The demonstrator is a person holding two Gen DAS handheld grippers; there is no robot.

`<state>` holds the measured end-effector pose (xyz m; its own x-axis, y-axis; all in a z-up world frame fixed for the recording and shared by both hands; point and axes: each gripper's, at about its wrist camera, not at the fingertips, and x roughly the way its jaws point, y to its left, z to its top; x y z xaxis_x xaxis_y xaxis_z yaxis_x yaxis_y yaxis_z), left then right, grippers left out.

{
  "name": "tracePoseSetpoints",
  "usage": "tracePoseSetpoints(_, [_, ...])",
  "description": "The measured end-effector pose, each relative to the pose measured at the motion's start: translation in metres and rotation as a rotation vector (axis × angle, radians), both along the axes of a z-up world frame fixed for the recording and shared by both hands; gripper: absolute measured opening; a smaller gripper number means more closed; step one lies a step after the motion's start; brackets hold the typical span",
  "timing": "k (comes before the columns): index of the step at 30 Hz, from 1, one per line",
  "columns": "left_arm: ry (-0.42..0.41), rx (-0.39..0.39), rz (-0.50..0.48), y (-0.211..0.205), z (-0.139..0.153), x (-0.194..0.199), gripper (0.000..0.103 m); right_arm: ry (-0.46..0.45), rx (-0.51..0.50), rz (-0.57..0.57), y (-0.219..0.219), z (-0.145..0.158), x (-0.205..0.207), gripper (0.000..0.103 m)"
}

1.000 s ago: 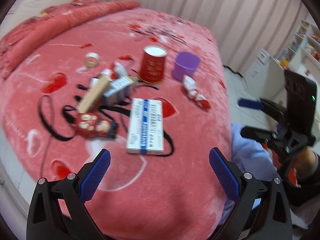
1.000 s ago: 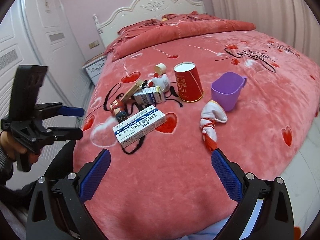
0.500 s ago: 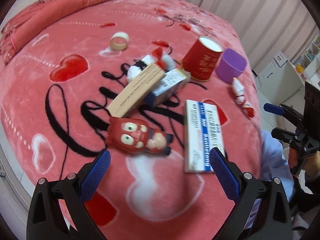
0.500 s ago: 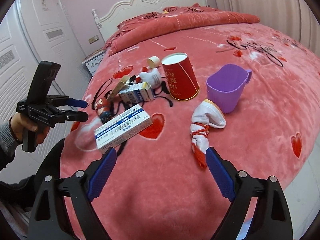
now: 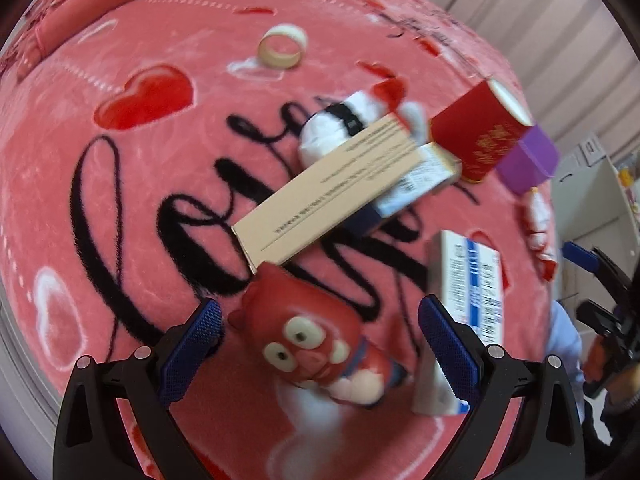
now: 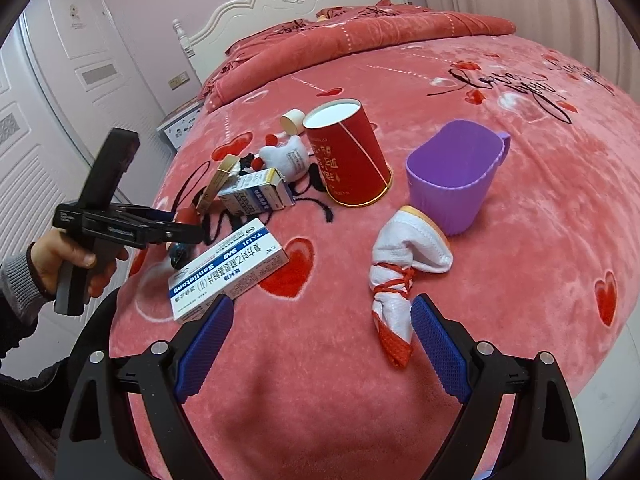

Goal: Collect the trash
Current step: 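Grasp the red cartoon toy with the left tool while the right tool grasps the white sock bundle, then carry both held items to the orange bin and release them inside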

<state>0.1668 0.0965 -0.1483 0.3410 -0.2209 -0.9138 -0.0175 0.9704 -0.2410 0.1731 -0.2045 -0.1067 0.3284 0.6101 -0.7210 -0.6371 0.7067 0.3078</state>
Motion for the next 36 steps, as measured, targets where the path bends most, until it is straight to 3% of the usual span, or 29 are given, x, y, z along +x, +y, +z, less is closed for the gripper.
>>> tracePoseSetpoints(2, [0.002, 0.026, -0.024, -0.004, -0.002, 0.0, 0.097, -0.001, 0.002, 0.004, -0.001, 0.0, 0.0, 0.089])
tracePoseSetpoints(3, [-0.001, 0.05, -0.043, -0.007, -0.001, 0.0, 0.092, -0.009, 0.0, 0.004, -0.002, 0.0, 0.0, 0.088])
tracePoseSetpoints(4, [-0.005, 0.07, -0.056, -0.009, 0.001, -0.001, 0.081, -0.015, -0.002, 0.003, -0.003, 0.0, 0.0, 0.087])
tracePoseSetpoints(6, [-0.008, 0.106, -0.076, -0.012, 0.004, -0.003, 0.074, -0.011, -0.005, 0.005, -0.004, -0.003, 0.003, 0.082])
tracePoseSetpoints(13, [-0.035, 0.075, -0.103, -0.009, 0.017, -0.017, 0.06, 0.015, 0.003, -0.024, -0.01, -0.009, 0.01, 0.071])
tracePoseSetpoints(22, [-0.109, 0.005, -0.279, -0.042, 0.058, -0.02, 0.055, -0.001, -0.075, -0.064, -0.012, -0.019, 0.03, 0.057])
tracePoseSetpoints(27, [-0.132, -0.031, -0.325, -0.057, 0.061, -0.017, 0.055, 0.024, -0.126, -0.034, -0.002, -0.034, 0.04, 0.029])
tracePoseSetpoints(32, [-0.119, -0.049, -0.346, -0.062, 0.055, -0.012, 0.055, 0.032, -0.125, -0.023, 0.0, -0.043, 0.041, 0.024])
tracePoseSetpoints(36, [-0.11, -0.06, -0.358, -0.065, 0.052, -0.017, 0.055, 0.018, -0.089, -0.02, -0.004, -0.033, 0.035, 0.023])
